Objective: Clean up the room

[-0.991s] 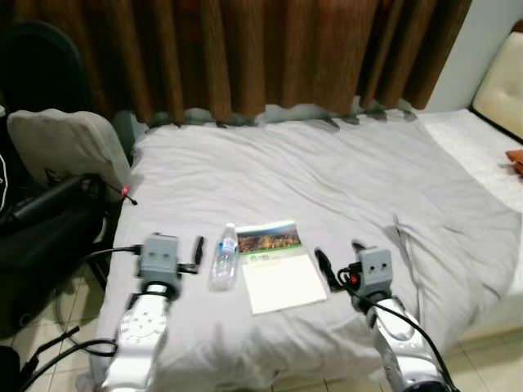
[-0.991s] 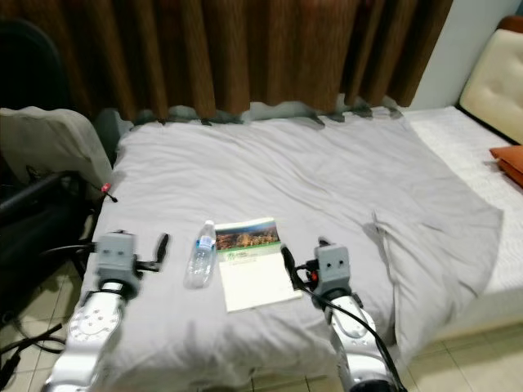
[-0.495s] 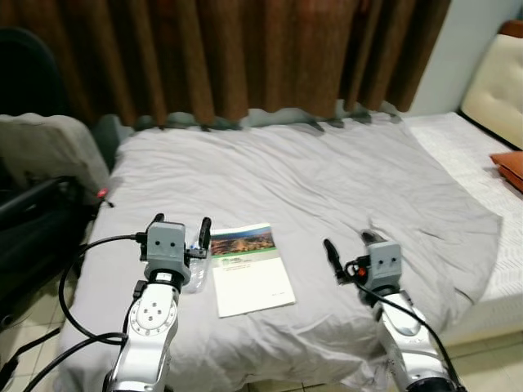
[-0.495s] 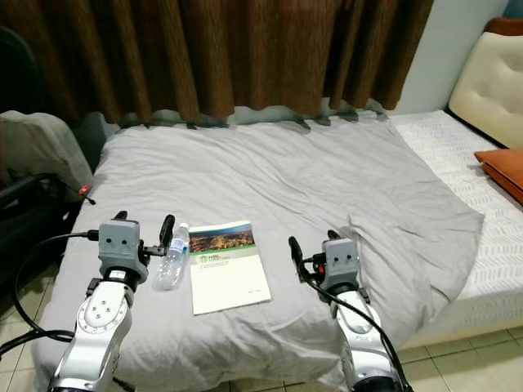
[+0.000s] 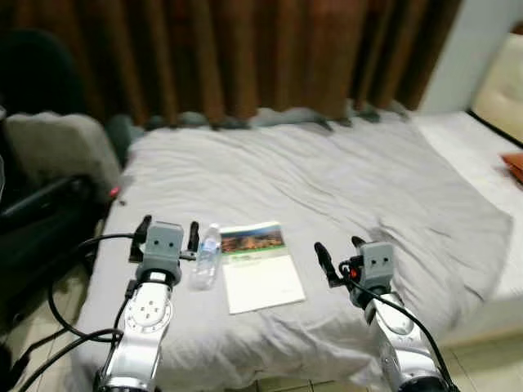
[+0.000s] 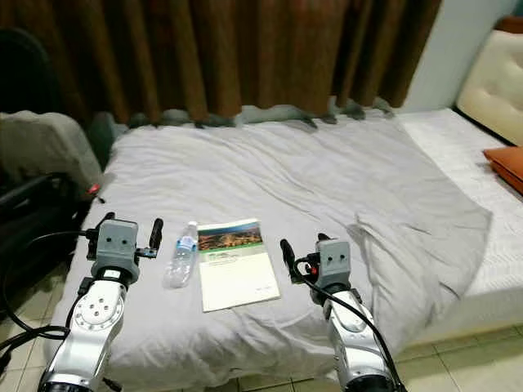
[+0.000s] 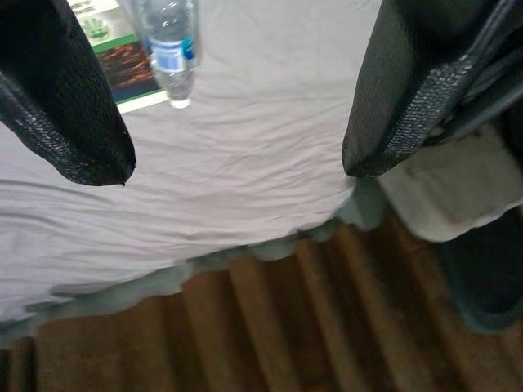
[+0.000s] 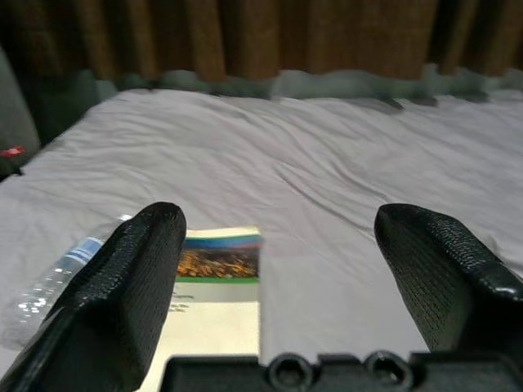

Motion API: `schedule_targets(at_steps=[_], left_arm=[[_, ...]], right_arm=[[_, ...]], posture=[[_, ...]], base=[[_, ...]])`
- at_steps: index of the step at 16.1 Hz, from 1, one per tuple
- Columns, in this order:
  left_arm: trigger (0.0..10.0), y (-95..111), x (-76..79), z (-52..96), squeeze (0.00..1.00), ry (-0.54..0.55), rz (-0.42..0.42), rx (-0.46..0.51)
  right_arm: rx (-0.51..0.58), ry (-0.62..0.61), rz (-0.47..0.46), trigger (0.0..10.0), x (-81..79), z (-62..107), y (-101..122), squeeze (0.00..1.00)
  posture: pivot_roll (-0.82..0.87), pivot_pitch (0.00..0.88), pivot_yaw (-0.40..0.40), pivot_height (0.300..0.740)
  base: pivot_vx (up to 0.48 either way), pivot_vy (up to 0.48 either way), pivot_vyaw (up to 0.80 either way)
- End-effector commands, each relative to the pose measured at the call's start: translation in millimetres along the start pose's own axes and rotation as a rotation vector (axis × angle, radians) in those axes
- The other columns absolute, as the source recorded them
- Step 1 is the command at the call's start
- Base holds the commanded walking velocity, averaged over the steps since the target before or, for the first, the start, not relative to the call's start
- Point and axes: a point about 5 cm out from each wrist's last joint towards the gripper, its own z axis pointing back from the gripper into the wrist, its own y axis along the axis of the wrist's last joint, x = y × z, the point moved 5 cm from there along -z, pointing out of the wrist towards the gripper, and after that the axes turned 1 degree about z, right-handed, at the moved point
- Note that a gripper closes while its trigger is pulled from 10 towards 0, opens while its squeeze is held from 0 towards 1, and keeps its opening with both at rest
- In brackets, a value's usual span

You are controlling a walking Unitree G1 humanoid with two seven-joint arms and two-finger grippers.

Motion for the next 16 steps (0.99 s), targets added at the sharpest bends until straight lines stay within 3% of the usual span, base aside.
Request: schedule_targets(at_steps=[1, 2, 3, 4, 12, 13, 14, 16], left_arm=[[10.0, -3, 10.1, -2.9, 1.00, -0.025, 0.022, -0.026], [10.0, -5, 11.3, -2.7, 1.00, -0.031, 0.049, -0.035], [10.0, -4, 15.7, -1.6, 0.82, -0.066, 0.071, -0.027], [10.0, -2, 18.2, -1.1, 0.00, -0.083, 0.065, -0.016], [10.0, -7, 17.5, -4.4, 0.00, -0.060, 0.026, -0.045], [10.0, -9, 14.2, -4.6, 0.42, -0.041, 0.054, -0.053], [10.0, -9, 12.0, -4.8, 1.00, -0.031, 0.043, -0.053], [10.0, -10, 7.7, -6.2, 1.00, -0.009, 0.004, -0.061]], right_arm=[[-0.011, 0.006, -0.015, 10.0, 0.6, -1.1, -1, 0.00], [-0.010, 0.012, -0.018, 10.0, 0.5, -1.6, -1, 0.00], [-0.011, 0.023, 0.003, 10.0, -0.7, -2.1, 0, 0.00], [-0.007, 0.025, 0.020, 10.0, -0.9, -2.0, 1, 0.00], [-0.022, 0.034, 0.009, 10.0, -1.0, -2.0, -2, 0.00], [-0.030, 0.037, 0.003, 10.0, -1.2, -1.8, -4, 0.00], [-0.031, 0.035, -0.002, 10.0, -0.7, -1.6, -4, 0.00], [-0.039, 0.041, -0.011, 10.0, -0.4, -0.8, -6, 0.00]], posture=[[0.05, 0.025, -0.020, 0.740], [0.04, 0.026, -0.019, 0.740], [0.04, 0.027, -0.017, 0.740], [0.04, 0.027, -0.018, 0.740], [0.04, 0.030, -0.014, 0.740], [0.04, 0.031, -0.013, 0.740], [0.04, 0.031, -0.013, 0.740], [0.04, 0.035, -0.016, 0.740]], base=[[0.000, 0.000, -0.76], [0.000, 0.000, 0.00], [0.000, -0.458, 0.00], [0.000, -0.435, 0.69], [0.030, -0.370, 0.62], [0.000, 0.000, 0.59], [0.000, 0.000, 0.00], [0.000, 0.000, 0.00]])
